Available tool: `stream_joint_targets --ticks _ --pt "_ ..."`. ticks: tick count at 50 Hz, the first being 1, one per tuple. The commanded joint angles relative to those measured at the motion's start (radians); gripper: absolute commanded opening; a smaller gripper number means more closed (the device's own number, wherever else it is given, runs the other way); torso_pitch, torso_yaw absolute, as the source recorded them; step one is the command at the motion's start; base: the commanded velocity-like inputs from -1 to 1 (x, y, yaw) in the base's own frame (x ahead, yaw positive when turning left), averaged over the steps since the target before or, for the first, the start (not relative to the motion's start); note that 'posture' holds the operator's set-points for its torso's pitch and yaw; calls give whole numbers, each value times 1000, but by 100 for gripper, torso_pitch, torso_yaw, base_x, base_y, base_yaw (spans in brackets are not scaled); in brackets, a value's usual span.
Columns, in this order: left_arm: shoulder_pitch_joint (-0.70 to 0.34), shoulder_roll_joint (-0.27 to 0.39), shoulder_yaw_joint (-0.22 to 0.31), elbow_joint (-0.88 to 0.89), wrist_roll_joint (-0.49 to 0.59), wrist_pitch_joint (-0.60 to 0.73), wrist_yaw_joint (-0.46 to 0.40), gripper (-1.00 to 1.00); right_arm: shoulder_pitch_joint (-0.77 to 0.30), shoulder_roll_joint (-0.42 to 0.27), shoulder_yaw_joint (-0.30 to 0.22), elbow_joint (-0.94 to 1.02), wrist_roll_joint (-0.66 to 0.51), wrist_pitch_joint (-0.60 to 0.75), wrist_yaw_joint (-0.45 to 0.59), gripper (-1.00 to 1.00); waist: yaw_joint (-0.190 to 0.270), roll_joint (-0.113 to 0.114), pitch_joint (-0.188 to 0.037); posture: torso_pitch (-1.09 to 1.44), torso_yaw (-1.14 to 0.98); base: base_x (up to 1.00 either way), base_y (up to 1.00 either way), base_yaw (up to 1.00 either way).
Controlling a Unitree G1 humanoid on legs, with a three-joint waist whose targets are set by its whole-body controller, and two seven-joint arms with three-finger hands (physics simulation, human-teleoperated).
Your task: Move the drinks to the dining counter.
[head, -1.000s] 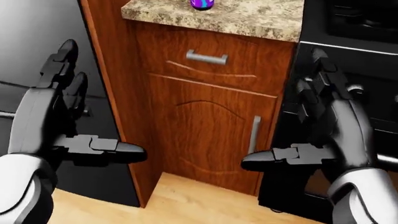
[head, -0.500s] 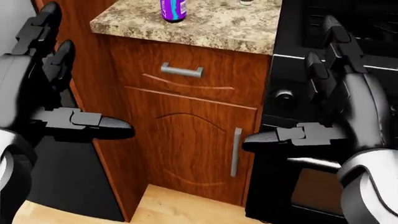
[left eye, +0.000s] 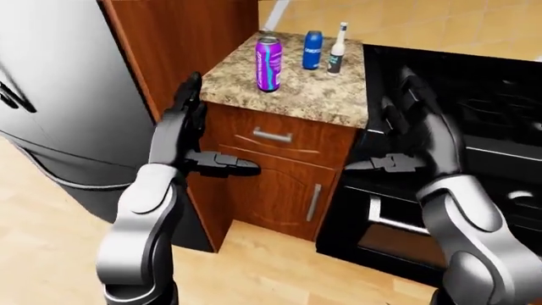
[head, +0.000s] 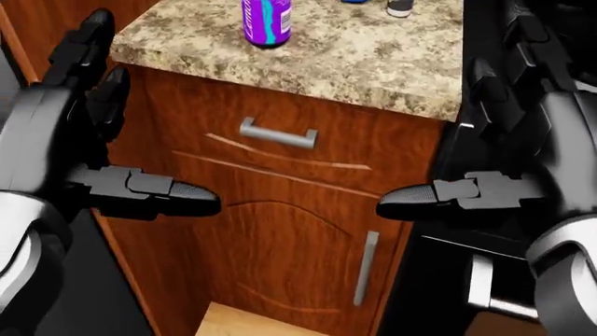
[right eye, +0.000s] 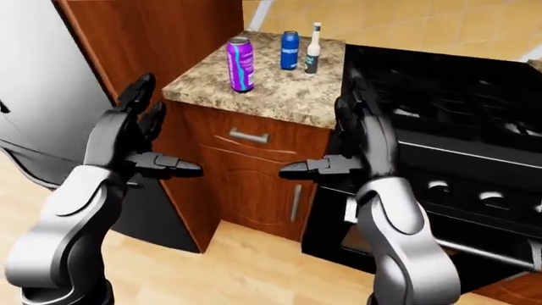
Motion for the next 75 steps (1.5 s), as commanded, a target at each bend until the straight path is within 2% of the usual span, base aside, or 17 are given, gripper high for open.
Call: stream_joint_targets --ticks 1,9,19,23,25,27,28,31,38,42,43,49,54,55,64,70,75 --pt "-30 1 4 -31 3 -32 -5 100 -22 -13 -14 -28 4 -31 -7 100 -4 13 -17 0 0 0 -41 0" --pt "-44 8 23 -47 2 -3 -13 100 -10 -10 6 -28 -2 -46 -10 100 -25 -32 -32 0 0 0 -40 0" --pt "-38 35 62 -61 -28 4 -8 100 -22 -11 5 -59 7 -22 -12 100 -12 51 17 0 0 0 -16 0" --pt "-30 54 91 -68 -46 3 -4 100 -39 -16 4 -86 17 5 -17 100 3 53 4 0 0 0 0 0" --pt "-29 64 102 -73 -57 7 -1 100 -46 -17 1 -94 25 14 -19 100 16 28 25 0 0 0 0 0" --pt "-32 76 118 -76 -69 13 3 100 -50 -19 8 -94 23 15 -23 100 2 -50 14 0 0 0 0 0" --pt "-27 81 125 -77 -74 11 4 100 -52 -19 12 -95 20 16 -24 100 11 -10 28 0 0 0 0 0" --pt "-5 100 152 -82 -92 3 2 100 -57 -20 22 -102 9 22 -21 100 4 7 -24 0 0 0 3 0" --pt "12 137 202 -113 -139 26 10 100 -68 -7 41 -96 -9 21 -19 100 4 28 -19 0 0 0 19 0" --pt "15 141 199 -112 -149 22 19 100 -71 0 49 -83 -21 11 -14 100 -2 136 -55 0 0 0 21 0" --pt "13 142 197 -109 -150 20 20 100 -71 0 48 -85 -22 14 -14 100 13 94 -28 0 0 0 20 0" --pt "-3 135 157 -94 -140 15 32 100 -65 2 29 -92 -14 17 -8 100 13 28 7 0 0 12 20 0" --pt "-17 123 136 -93 -124 22 32 100 -57 -5 2 -99 13 18 -12 100 17 -49 -3 0 0 18 2 0" --pt "-17 122 137 -92 -122 21 30 100 -54 -8 2 -100 15 17 -13 100 10 -14 1 0 0 18 0 0" --pt "-6 128 161 -95 -125 15 17 100 -59 -13 17 -98 11 14 -26 100 15 -1 6 0 0 23 8 0" --pt "-15 136 168 -103 -134 30 19 100 -70 -10 13 -106 24 26 -33 100 -6 112 -16 0 0 30 13 0" --pt "-23 152 194 -121 -153 56 19 100 -75 -13 11 -108 33 25 -39 100 10 92 -15 0 0 11 4 0"
